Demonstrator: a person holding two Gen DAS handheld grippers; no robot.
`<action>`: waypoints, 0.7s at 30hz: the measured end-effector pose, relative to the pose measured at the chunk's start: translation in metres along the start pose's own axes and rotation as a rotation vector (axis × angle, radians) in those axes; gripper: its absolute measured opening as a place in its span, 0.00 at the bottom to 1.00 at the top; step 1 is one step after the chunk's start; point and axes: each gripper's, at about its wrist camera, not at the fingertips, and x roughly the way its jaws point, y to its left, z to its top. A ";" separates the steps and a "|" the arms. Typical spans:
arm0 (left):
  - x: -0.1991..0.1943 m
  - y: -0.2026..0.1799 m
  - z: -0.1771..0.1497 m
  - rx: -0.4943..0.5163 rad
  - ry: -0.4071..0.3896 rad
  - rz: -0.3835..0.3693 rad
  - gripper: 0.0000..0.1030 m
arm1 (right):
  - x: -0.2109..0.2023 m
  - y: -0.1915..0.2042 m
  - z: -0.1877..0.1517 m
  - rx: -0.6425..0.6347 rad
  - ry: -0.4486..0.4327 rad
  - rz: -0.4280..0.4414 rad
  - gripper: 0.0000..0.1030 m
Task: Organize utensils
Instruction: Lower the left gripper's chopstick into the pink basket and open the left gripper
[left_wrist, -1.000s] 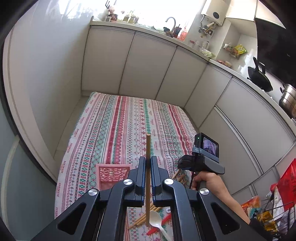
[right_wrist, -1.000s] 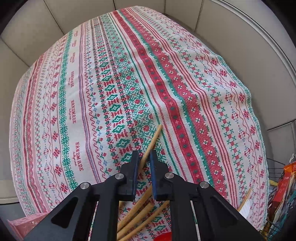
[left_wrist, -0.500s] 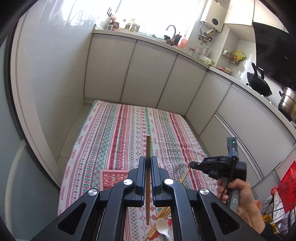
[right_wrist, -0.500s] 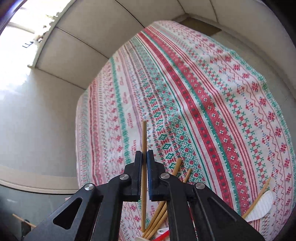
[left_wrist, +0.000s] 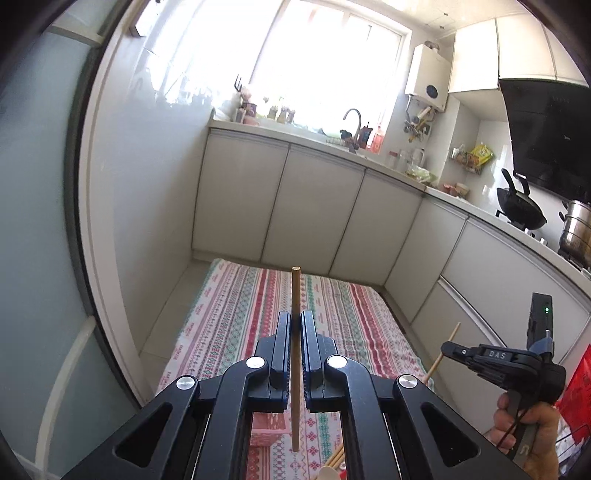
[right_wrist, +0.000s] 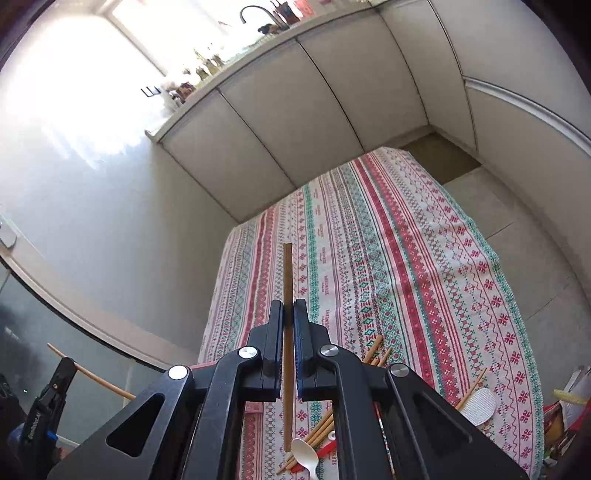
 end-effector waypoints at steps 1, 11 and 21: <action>-0.003 0.001 0.002 -0.001 -0.023 0.010 0.05 | -0.006 0.004 0.001 -0.012 -0.019 0.006 0.05; 0.016 0.010 0.000 0.058 -0.133 0.130 0.05 | -0.023 0.032 -0.002 -0.065 -0.096 0.062 0.05; 0.089 0.034 -0.030 0.120 -0.019 0.126 0.05 | -0.003 0.071 -0.010 -0.154 -0.115 0.114 0.05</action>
